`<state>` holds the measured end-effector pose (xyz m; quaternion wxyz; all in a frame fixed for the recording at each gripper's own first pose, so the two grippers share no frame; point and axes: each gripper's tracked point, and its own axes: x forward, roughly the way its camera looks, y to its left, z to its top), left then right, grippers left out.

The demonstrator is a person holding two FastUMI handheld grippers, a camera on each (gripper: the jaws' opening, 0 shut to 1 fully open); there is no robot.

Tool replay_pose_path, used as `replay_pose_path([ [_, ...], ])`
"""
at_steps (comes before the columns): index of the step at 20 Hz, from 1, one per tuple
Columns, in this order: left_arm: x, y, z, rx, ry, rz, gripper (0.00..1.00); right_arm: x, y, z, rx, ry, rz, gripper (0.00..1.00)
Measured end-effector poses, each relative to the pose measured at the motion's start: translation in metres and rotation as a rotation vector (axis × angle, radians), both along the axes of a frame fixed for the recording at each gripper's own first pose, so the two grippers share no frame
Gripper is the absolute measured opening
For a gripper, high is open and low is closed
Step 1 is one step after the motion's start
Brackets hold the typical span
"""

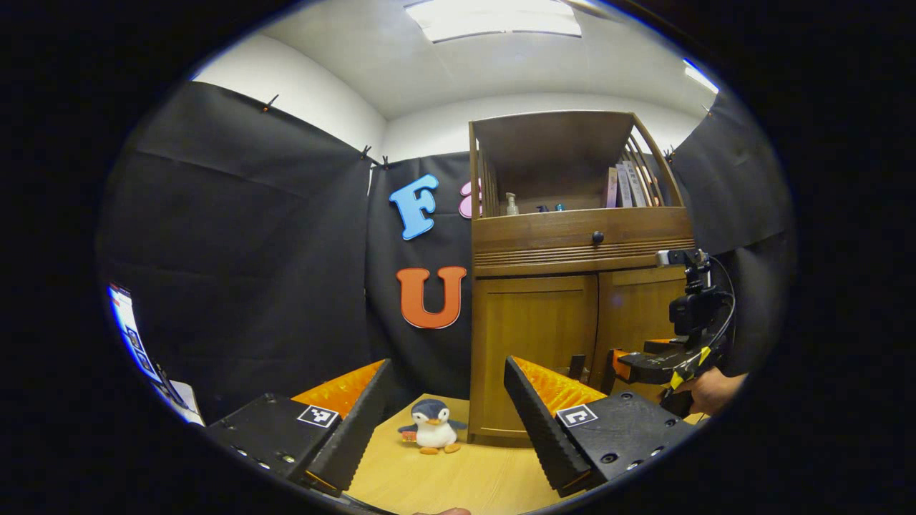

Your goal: Open the right door of the double-door shoe cabinet with the right hand, and open the left door with the left hand.

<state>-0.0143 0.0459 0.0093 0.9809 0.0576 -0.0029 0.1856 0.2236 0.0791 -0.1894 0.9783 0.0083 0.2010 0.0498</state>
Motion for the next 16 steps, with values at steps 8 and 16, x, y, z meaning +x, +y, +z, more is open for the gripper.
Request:
replay_pose_path([
  [8, -0.009, 0.007, -0.002, 0.005, 0.021, 0.123, 0.95, 0.03, 0.009, -0.039, -0.011, 0.055, -0.01, 0.66],
  [16, -0.018, 0.003, -0.005, 0.022, 0.034, 0.174, 0.95, 0.044, 0.018, -0.057, -0.003, 0.067, -0.023, 0.42],
])
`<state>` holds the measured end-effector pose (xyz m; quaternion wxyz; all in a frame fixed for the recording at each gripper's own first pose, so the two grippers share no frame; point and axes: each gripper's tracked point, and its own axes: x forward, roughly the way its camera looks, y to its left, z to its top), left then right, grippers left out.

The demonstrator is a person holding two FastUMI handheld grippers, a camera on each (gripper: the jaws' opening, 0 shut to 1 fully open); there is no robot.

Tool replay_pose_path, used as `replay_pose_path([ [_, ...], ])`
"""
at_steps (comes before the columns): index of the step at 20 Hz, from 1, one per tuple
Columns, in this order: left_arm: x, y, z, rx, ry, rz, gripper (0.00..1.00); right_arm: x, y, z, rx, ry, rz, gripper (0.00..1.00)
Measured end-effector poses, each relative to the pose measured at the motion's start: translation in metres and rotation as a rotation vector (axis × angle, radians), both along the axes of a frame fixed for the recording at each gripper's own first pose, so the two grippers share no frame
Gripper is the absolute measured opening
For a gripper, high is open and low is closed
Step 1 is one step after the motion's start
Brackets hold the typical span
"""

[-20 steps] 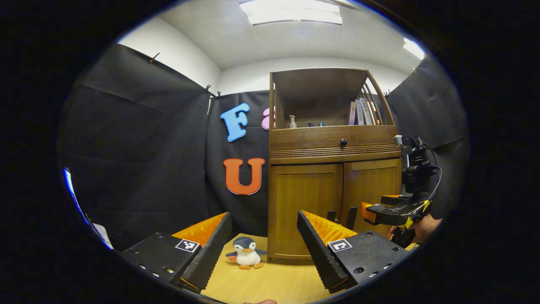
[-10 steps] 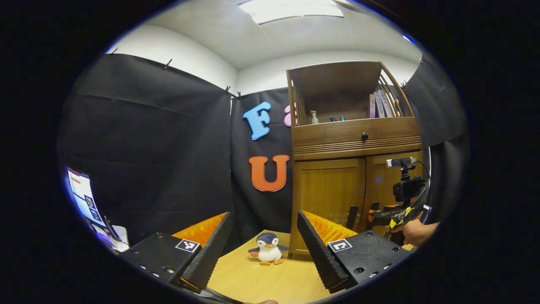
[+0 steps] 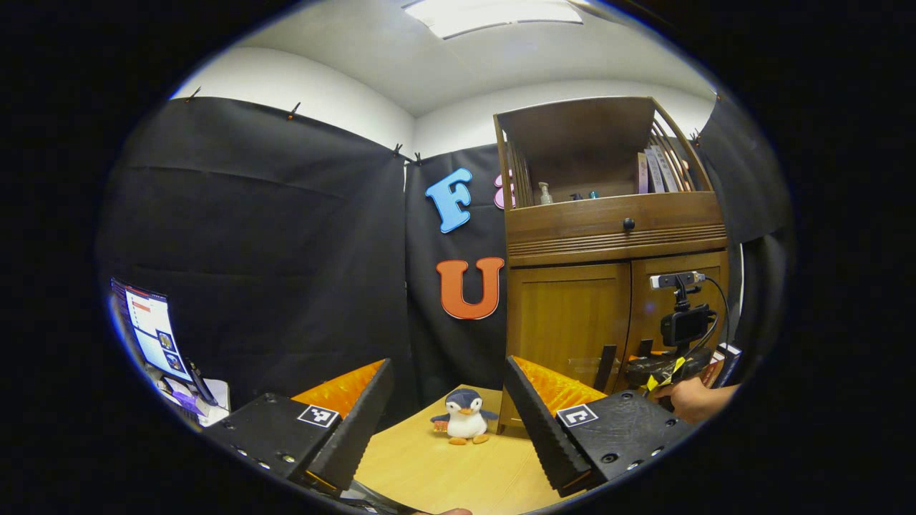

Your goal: Open the right door of the double-door shoe cabinet with the right hand, and open the left door with the left hand.

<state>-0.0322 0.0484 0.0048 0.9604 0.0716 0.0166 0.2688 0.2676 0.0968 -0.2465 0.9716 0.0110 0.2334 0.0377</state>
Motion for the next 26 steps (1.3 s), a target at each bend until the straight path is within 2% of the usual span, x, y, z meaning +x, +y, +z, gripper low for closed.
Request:
replay_pose_path([
  [4, -0.007, -0.012, 0.0, 0.012, -0.007, 0.033, 0.95, 0.001, -0.002, 0.002, 0.015, -0.004, -0.017, 0.37],
  [8, -0.012, -0.012, -0.009, -0.002, -0.006, 0.03, 0.95, -0.004, -0.001, 0.002, 0.06, 0.017, 0.013, 0.33],
  [11, -0.005, -0.016, -0.014, -0.015, -0.013, -0.025, 0.94, -0.016, -0.001, 0.002, 0.068, 0.029, 0.022, 0.3],
  [19, 0.036, -0.01, -0.04, -0.106, 0.025, -0.244, 0.95, -0.074, -0.014, 0.015, 0.043, 0.0, -0.011, 0.3],
  [22, 0.045, -0.009, -0.047, -0.134, 0.029, -0.297, 0.95, -0.095, -0.023, 0.018, 0.033, -0.006, -0.017, 0.3],
  [23, 0.049, -0.01, -0.049, -0.147, 0.029, -0.319, 1.0, -0.101, -0.025, 0.02, 0.035, -0.011, -0.021, 0.31],
  [24, 0.053, -0.013, -0.054, -0.163, 0.035, -0.342, 0.95, -0.107, -0.029, 0.022, 0.038, -0.02, -0.025, 0.3],
  [26, 0.063, -0.017, -0.06, -0.183, 0.052, -0.375, 0.95, -0.118, -0.035, 0.024, 0.038, -0.028, -0.034, 0.3],
])
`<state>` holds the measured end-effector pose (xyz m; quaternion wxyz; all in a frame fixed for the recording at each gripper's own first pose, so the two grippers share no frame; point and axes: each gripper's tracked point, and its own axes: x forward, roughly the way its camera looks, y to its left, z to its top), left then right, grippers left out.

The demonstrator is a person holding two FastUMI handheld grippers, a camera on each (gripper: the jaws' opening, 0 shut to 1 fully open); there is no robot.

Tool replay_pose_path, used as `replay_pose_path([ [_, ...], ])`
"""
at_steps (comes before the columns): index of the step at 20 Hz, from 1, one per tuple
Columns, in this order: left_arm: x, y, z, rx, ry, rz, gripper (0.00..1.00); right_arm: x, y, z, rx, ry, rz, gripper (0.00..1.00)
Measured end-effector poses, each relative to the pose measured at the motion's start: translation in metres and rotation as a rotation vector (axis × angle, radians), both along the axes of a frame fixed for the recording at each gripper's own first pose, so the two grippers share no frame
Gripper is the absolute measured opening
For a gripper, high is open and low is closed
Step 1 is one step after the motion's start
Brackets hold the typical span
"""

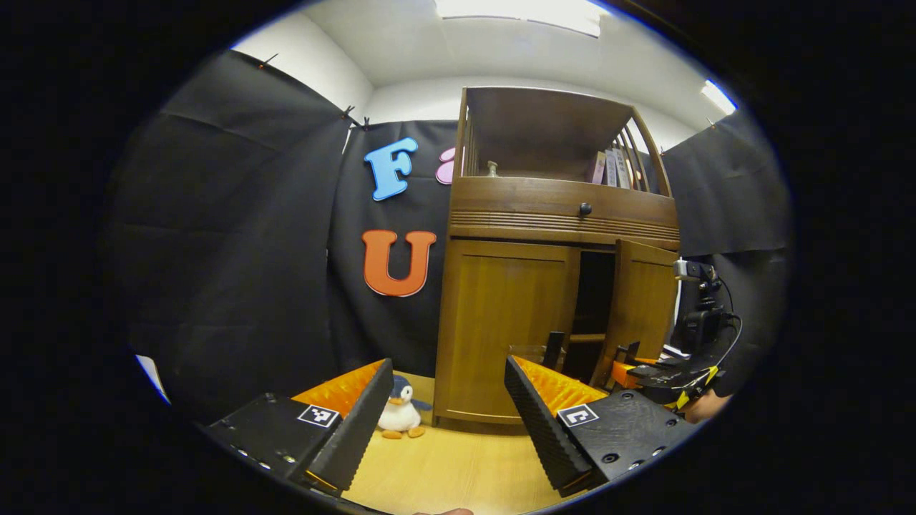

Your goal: Open the right door of the double-door shoe cabinet with the right hand, and open the left door with the left hand.

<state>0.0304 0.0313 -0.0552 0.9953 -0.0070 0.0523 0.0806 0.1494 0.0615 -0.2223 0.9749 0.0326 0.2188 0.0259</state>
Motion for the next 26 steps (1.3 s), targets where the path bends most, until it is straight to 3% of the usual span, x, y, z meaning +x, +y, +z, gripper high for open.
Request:
replay_pose_path([
  [12, 0.034, -0.042, -0.009, -0.034, 0.026, -0.169, 0.95, -0.077, -0.068, 0.013, -0.049, -0.011, -0.094, 0.29],
  [15, 0.037, -0.06, -0.014, -0.047, 0.036, -0.212, 0.95, -0.092, -0.091, 0.015, -0.086, -0.006, -0.13, 0.21],
  [26, 0.064, -0.127, -0.029, -0.053, 0.069, -0.325, 0.95, -0.124, -0.178, 0.021, -0.092, -0.008, -0.3, 0.1],
])
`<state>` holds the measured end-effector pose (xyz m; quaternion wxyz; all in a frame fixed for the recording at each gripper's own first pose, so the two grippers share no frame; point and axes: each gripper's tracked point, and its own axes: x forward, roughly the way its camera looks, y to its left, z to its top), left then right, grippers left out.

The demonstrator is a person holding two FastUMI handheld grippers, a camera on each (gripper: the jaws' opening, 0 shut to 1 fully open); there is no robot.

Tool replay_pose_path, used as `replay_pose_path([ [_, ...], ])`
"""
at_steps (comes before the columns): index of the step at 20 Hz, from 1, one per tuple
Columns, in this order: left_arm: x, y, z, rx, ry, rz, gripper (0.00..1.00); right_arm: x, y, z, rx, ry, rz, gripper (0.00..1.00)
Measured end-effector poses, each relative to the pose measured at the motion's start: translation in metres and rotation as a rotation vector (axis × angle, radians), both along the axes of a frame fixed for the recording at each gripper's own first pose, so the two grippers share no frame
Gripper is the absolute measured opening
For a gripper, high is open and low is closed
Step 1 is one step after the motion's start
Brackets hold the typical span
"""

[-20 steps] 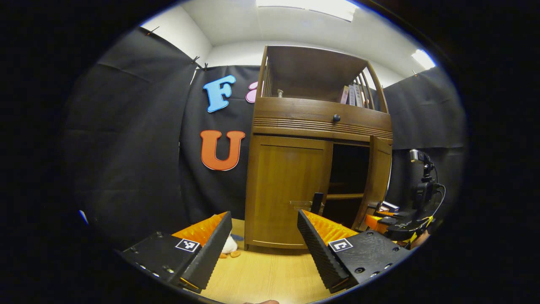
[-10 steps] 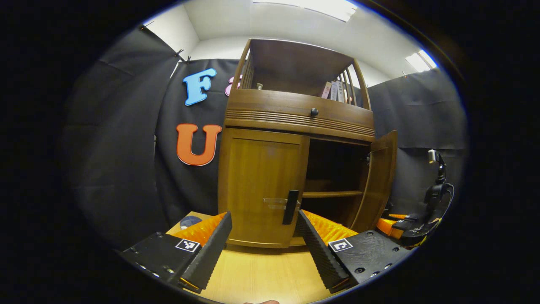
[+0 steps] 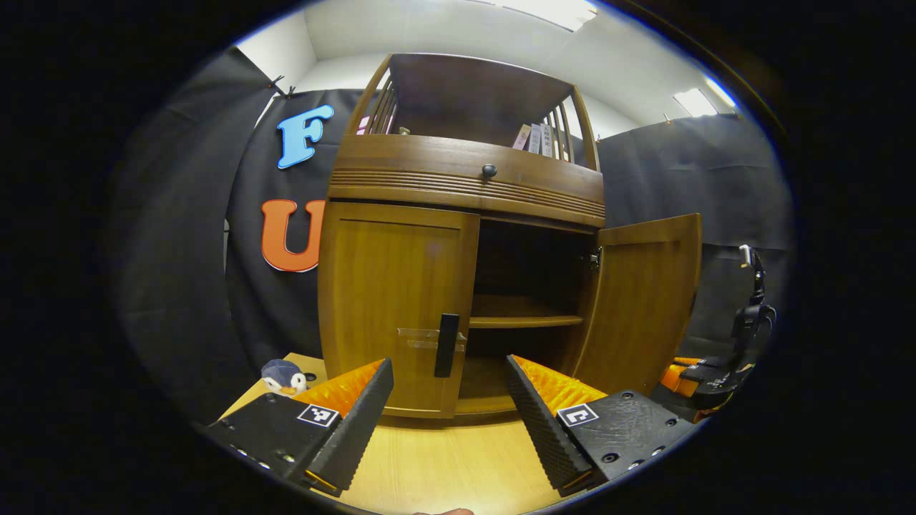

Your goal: Open the right door of the double-door shoe cabinet with the right hand, and open the left door with the left hand.

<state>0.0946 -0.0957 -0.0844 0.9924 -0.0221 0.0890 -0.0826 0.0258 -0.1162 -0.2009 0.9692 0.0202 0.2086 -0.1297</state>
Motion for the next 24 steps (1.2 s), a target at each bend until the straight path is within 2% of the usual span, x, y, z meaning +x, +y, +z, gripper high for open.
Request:
replay_pose_path([
  [3, 0.019, -0.015, -0.007, 0.0, 0.003, -0.011, 0.95, -0.004, -0.008, -0.001, 0.035, 0.003, 0.014, 0.0],
  [4, 0.025, -0.02, -0.009, 0.002, -0.002, -0.014, 0.95, -0.005, -0.009, -0.001, 0.031, 0.003, 0.021, 0.04],
  [6, 0.038, -0.025, -0.009, 0.014, -0.011, -0.008, 0.95, -0.007, -0.013, 0.001, 0.028, -0.002, 0.025, 0.04],
  [7, 0.045, -0.026, -0.011, 0.017, -0.014, -0.003, 0.95, -0.008, -0.015, 0.001, 0.028, -0.006, 0.024, 0.0],
  [9, 0.058, -0.027, -0.016, 0.02, -0.013, 0.004, 0.95, -0.012, -0.022, 0.004, 0.027, -0.013, 0.018, 0.05],
  [10, 0.065, -0.027, -0.018, 0.021, -0.017, 0.007, 0.95, -0.014, -0.026, 0.005, 0.027, -0.018, 0.011, 0.0],
  [11, 0.073, -0.027, -0.019, 0.027, -0.02, 0.016, 0.95, -0.016, -0.032, 0.007, 0.029, -0.02, -0.002, 0.0],
  [12, 0.081, -0.025, -0.022, 0.036, -0.024, 0.022, 0.95, -0.018, -0.038, 0.01, 0.032, -0.024, -0.012, 0.05],
  [14, 0.097, -0.023, -0.032, 0.04, -0.016, 0.033, 0.95, -0.02, -0.046, 0.019, 0.035, -0.044, -0.027, 0.05],
  [15, 0.105, -0.023, -0.034, 0.035, -0.015, 0.035, 0.95, -0.021, -0.051, 0.021, 0.034, -0.052, -0.031, 0.0],
  [16, 0.113, -0.023, -0.038, 0.031, -0.009, 0.036, 0.95, -0.023, -0.054, 0.023, 0.033, -0.055, -0.032, 0.04],
  [17, 0.12, -0.024, -0.041, 0.033, -0.002, 0.041, 0.95, -0.023, -0.055, 0.025, 0.033, -0.063, -0.032, 0.0],
  [18, 0.128, -0.021, -0.046, 0.044, 0.007, 0.057, 0.95, -0.024, -0.056, 0.03, 0.029, -0.073, -0.032, 0.04],
  [22, 0.154, -0.017, -0.072, 0.058, 0.06, 0.074, 0.94, -0.028, -0.068, 0.041, -0.023, -0.101, -0.048, 0.04],
  [24, 0.166, -0.014, -0.084, 0.056, 0.081, 0.078, 0.93, -0.029, -0.078, 0.047, -0.036, -0.118, -0.068, 0.0],
])
